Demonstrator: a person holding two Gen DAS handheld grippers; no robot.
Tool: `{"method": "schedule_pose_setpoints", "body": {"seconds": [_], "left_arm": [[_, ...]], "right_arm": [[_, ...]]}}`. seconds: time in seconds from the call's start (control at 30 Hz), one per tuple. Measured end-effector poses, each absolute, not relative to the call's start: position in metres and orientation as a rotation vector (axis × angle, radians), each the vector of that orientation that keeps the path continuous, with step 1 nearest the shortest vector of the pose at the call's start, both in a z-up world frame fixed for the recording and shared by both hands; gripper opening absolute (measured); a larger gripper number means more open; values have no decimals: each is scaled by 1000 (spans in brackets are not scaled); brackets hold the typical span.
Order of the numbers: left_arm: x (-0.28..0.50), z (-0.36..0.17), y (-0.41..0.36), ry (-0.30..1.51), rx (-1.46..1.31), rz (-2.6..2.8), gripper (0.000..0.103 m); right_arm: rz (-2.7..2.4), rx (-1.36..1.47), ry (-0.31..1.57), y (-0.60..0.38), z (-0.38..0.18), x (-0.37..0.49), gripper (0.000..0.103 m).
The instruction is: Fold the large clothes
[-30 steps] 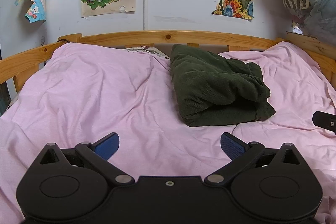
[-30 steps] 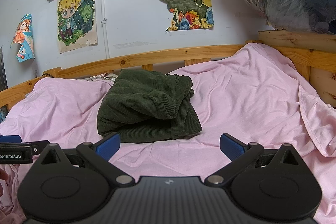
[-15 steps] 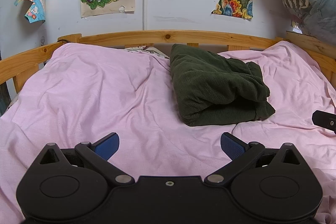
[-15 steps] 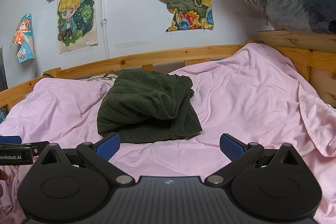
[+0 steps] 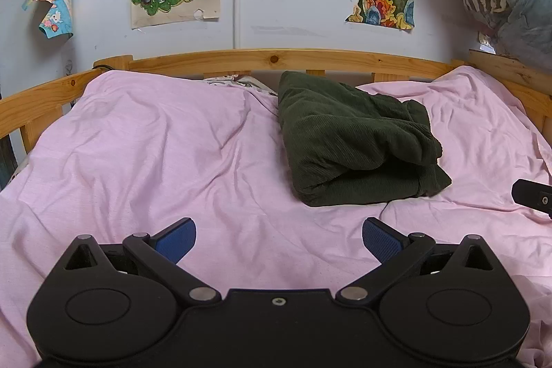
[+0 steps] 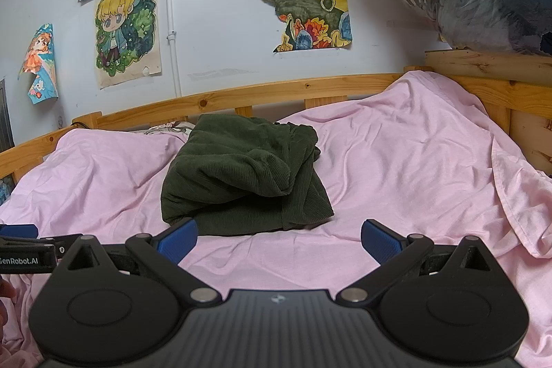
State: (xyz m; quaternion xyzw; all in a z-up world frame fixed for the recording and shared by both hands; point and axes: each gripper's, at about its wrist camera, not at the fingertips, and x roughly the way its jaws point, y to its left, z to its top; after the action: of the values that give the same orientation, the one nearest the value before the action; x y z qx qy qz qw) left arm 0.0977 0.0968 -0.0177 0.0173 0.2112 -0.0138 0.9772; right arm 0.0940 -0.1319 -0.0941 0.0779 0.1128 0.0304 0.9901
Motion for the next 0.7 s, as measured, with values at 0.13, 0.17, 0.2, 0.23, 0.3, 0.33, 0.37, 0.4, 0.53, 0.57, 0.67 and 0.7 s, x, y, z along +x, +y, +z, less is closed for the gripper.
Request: {"method": "schedule_pose_setpoints", "body": {"seconds": [0.13, 0.17, 0.2, 0.23, 0.3, 0.33, 0.37, 0.4, 0.53, 0.57, 0.67, 0.7], "left_arm": [[97, -18, 95, 425, 40, -28, 102], [97, -19, 95, 425, 41, -30, 102], [97, -19, 95, 425, 40, -30, 102], [97, -19, 95, 425, 41, -30, 102], [97, -19, 95, 429, 41, -31, 102], [99, -19, 96, 432, 44, -39, 102], [99, -19, 95, 437, 46, -37, 102], [101, -19, 96, 443, 50, -33, 102], [106, -19, 95, 492, 58, 2, 102], [106, -20, 96, 496, 59, 14, 102], [105, -20, 99, 493, 51, 38, 102], [105, -19, 100, 490, 49, 41, 102]], "right_arm": [[60, 156, 227, -132, -94, 94, 103], [61, 156, 227, -132, -94, 94, 103], [61, 156, 227, -132, -94, 94, 103], [60, 156, 228, -132, -94, 94, 103], [60, 156, 228, -132, -94, 94, 103], [60, 156, 228, -132, -94, 94, 103], [60, 155, 228, -131, -94, 94, 103], [60, 155, 228, -131, -93, 94, 103], [59, 156, 228, -131, -94, 94, 103], [60, 156, 228, -131, -93, 94, 103], [61, 155, 229, -131, -93, 94, 103], [62, 154, 230, -131, -94, 95, 103]]}}
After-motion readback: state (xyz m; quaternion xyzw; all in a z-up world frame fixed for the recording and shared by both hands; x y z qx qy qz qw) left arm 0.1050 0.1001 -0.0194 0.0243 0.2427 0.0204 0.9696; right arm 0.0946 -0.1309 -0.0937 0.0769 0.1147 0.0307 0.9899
